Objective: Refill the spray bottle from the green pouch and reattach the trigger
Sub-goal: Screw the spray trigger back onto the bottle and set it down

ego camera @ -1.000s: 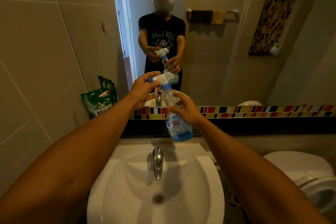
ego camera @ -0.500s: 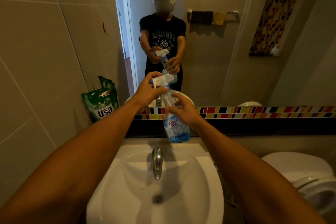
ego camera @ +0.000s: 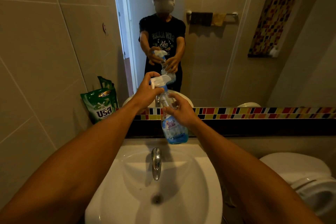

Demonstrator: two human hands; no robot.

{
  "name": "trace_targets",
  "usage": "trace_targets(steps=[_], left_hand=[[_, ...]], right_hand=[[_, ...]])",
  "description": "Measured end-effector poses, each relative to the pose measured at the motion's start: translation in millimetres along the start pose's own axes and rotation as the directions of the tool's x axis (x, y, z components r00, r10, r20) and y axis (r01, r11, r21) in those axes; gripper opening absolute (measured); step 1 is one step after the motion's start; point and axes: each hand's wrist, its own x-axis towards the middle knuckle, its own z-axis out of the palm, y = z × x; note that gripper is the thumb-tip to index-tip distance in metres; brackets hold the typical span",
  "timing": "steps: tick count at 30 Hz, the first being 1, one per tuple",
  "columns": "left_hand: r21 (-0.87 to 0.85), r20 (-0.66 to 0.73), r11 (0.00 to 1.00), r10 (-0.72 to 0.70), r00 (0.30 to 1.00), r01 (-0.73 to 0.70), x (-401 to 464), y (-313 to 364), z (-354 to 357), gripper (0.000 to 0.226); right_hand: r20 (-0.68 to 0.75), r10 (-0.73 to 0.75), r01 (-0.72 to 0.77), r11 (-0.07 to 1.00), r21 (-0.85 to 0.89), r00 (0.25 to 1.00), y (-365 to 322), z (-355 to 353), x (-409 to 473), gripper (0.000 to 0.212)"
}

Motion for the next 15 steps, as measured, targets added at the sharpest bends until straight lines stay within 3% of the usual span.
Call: trace_targets(steps=[8,15], left_hand=[[-0.046,-0.054,0.998,0.036,0.998,-0.038,-0.4,-3.9,-0.5,0.055],[-0.054,0.003,0.998,-0.023,1.0,0.023,6.4,-8.4,-4.3,0.057]], right_hand=[[0.006,-0.046,0.046,0.999,-0.01,0.999,-5.4,0.5,2.8,0.059],[0.002,-0.038,0.038,0.999,-0.006,0.999,-2.2,-2.0,3.1,0.059]])
